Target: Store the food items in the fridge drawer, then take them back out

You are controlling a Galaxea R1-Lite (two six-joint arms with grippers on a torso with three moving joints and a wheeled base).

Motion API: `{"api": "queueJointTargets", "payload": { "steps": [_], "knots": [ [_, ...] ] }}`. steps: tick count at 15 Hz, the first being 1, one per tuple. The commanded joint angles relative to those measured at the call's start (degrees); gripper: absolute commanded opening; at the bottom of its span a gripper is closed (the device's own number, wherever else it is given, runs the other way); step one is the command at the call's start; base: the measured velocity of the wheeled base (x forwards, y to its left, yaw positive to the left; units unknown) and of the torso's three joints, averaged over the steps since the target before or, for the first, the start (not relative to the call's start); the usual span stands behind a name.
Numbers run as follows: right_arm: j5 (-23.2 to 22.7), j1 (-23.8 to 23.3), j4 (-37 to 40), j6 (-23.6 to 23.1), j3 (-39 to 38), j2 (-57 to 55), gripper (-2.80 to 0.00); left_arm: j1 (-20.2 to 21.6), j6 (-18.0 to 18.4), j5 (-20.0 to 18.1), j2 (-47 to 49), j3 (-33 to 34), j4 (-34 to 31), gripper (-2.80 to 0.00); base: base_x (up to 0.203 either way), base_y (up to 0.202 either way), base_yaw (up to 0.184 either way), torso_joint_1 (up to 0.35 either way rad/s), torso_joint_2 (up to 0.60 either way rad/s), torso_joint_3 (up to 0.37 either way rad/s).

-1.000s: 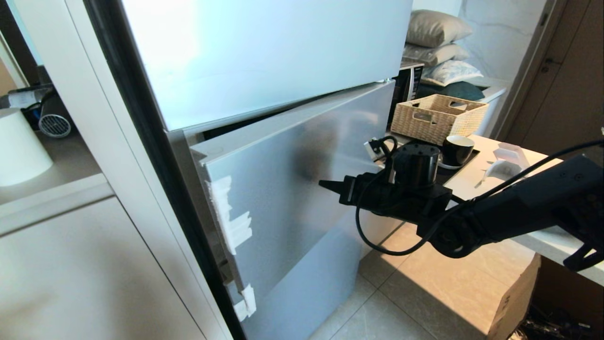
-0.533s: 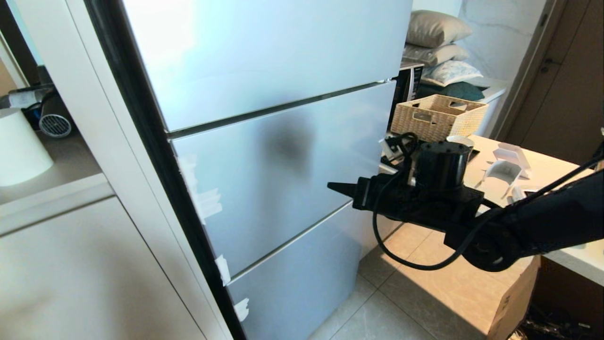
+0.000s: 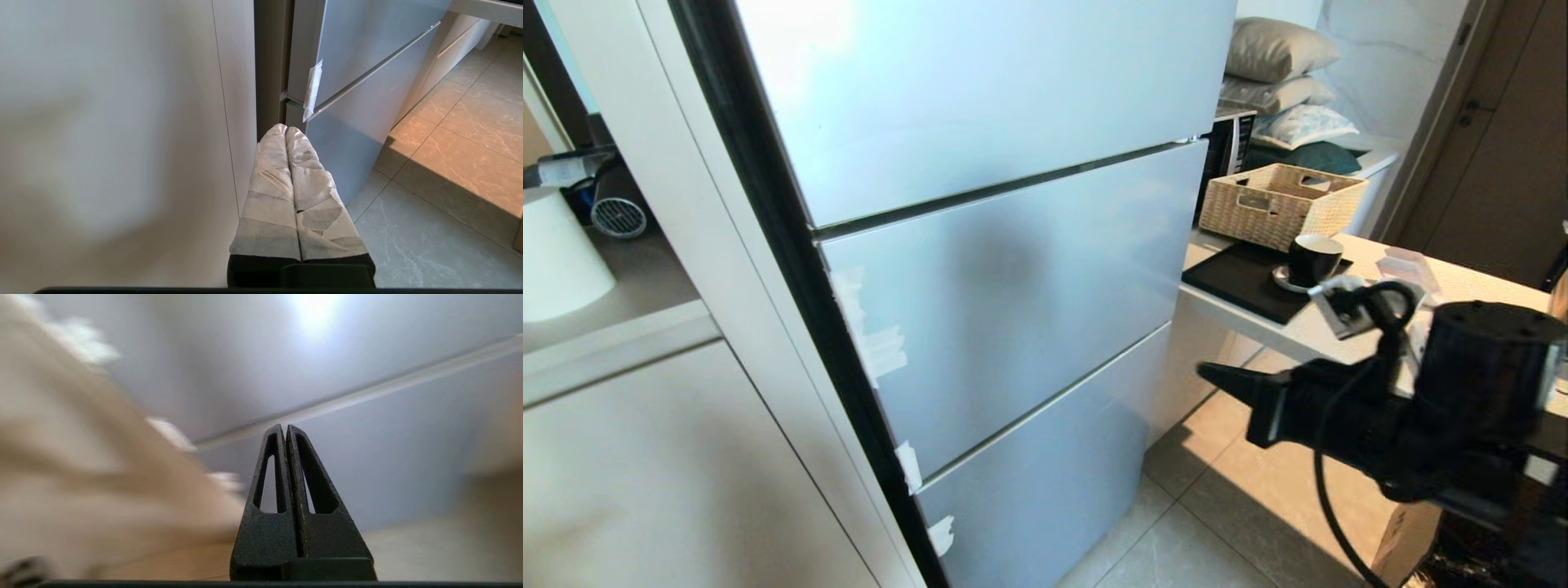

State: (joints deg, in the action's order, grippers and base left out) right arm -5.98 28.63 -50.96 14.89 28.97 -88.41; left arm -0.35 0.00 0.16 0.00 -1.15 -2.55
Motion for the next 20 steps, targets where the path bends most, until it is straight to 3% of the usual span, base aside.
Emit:
{"api": "queueJointTargets", "payload": {
  "steps": [1,5,7,11,14,16,20],
  "knots": [
    [5.34,-3.17,0.04,-2.31,-7.95,15.09,-2.80,0.00,0.00,0.02,0.09,0.00,0.00,-2.80,0.000,0.000,0.000,0.000,0.00,0.000],
    [8.42,-13.35,8.94,-9.74,-20.60,39.63,-2.80,0.00,0.00,0.02,0.09,0.00,0.00,-2.80,0.000,0.000,0.000,0.000,0.00,0.000],
    [8.16,-17.43,19.34,-12.36,-24.27,53.11,-2.80,0.00,0.00,0.02,0.09,0.00,0.00,-2.80,0.000,0.000,0.000,0.000,0.00,0.000],
    [6.56,-24.44,47.10,-15.37,-27.66,75.85,-2.80,0.00,0.09,0.02,0.09,0.00,0.00,-2.80,0.000,0.000,0.000,0.000,0.00,0.000],
    [4.95,-27.09,49.86,-19.17,-28.57,87.83,-2.80,0.00,0.02,0.02,0.09,0.00,0.00,-2.80,0.000,0.000,0.000,0.000,0.00,0.000],
    [4.64,-28.18,51.17,-21.12,-28.95,88.32,-2.80,0.00,0.09,0.02,0.09,0.00,0.00,-2.80,0.000,0.000,0.000,0.000,0.00,0.000],
    [4.93,-28.19,51.14,-19.81,-28.97,88.32,-2.80,0.00,0.09,0.02,0.09,0.00,0.00,-2.80,0.000,0.000,0.000,0.000,0.00,0.000]
  ]
}}
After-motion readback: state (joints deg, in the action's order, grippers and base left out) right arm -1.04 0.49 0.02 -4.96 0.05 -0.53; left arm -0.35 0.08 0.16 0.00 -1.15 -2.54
